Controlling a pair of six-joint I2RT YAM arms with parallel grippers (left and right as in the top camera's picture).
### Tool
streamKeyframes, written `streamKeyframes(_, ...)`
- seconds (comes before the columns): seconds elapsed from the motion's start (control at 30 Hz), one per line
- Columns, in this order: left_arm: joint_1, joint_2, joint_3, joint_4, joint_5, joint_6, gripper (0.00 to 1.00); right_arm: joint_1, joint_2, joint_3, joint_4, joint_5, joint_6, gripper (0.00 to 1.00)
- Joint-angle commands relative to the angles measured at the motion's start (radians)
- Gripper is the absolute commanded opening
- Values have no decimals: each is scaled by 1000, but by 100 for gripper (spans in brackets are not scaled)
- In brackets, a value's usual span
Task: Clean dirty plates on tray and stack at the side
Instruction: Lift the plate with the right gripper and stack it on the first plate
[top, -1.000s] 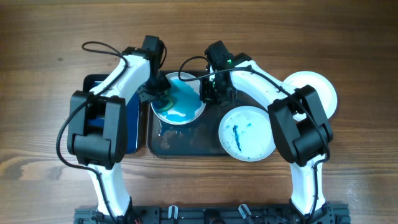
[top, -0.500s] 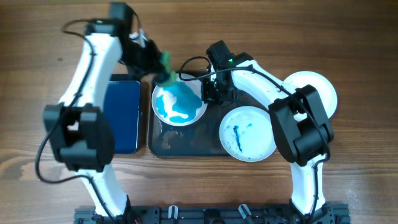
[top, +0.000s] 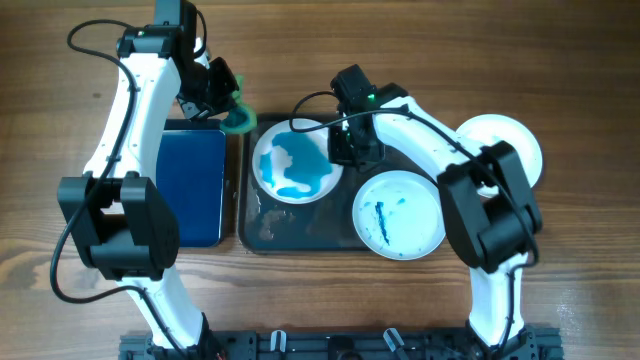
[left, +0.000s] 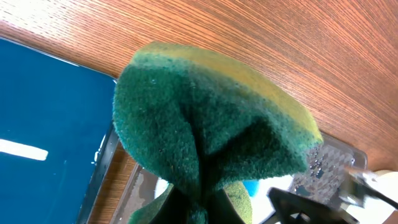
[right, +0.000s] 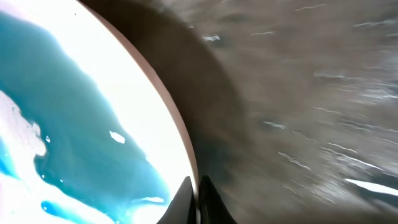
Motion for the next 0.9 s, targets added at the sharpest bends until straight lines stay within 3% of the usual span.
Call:
streamKeyframes(0.0,-5,-4,7,6,-31,20,4,19,-174,15,-39,373,-76,5)
streamKeyframes(0.17,-5,-4,7,6,-44,19,4,126,-308,15,-87,739,-106,4)
streamKeyframes(0.47,-5,-4,7,14,-45,19,4,440,-335,14,-123,1477,-105,4)
streamKeyframes(0.7,-5,-4,7,23,-45,19,4,523,-335,14,-122,1662,-105,4)
streamKeyframes(0.87,-5,-4,7,25,-45,19,4,515,-335,14,-125,1555,-103,4)
